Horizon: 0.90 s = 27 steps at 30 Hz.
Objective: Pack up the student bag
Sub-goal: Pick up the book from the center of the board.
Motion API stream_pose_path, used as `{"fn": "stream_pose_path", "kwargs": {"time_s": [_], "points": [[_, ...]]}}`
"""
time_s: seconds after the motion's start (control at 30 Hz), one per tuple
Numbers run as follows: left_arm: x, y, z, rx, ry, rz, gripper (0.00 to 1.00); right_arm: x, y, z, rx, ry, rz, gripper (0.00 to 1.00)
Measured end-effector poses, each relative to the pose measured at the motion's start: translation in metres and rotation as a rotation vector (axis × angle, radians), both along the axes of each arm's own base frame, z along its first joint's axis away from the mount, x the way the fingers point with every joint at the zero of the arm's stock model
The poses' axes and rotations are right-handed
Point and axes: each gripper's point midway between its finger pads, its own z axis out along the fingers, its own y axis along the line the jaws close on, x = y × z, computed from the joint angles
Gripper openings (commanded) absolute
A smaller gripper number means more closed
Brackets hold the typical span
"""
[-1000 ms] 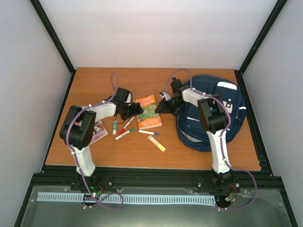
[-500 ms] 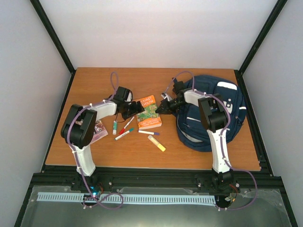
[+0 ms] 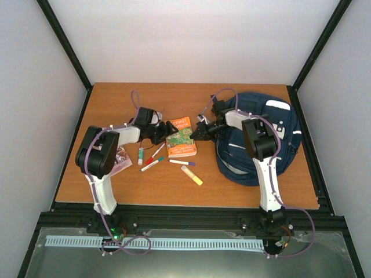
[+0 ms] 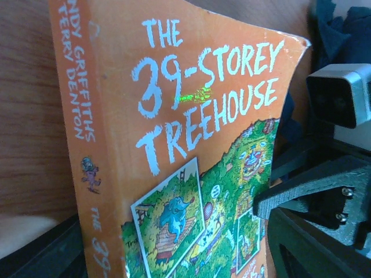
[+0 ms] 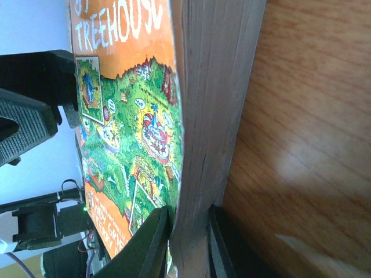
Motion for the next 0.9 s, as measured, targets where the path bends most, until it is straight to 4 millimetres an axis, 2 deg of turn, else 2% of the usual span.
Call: {"fn": "stream_pose_path", "kwargs": {"time_s": [0.17, 0.5, 0.73, 0.9], "points": [[-0.003, -0.003, 0.001, -0.050, -0.017, 0.004, 0.73, 0.000, 0.000, 0.001, 0.011, 0.010, 0.001, 0.16], [-0.011, -0.010, 0.007, -0.156, 0.057, 0.044, 0.63, 0.000, 0.001, 0.001, 0.026, 0.013, 0.006, 0.17], [-0.014, -0.011, 0.017, -0.169, 0.067, 0.051, 0.49, -0.001, 0.002, 0.002, 0.033, 0.018, 0.008, 0.18], [-0.015, -0.010, 0.017, -0.168, 0.081, 0.057, 0.38, -0.001, 0.002, 0.002, 0.034, 0.018, 0.008, 0.19]]}}
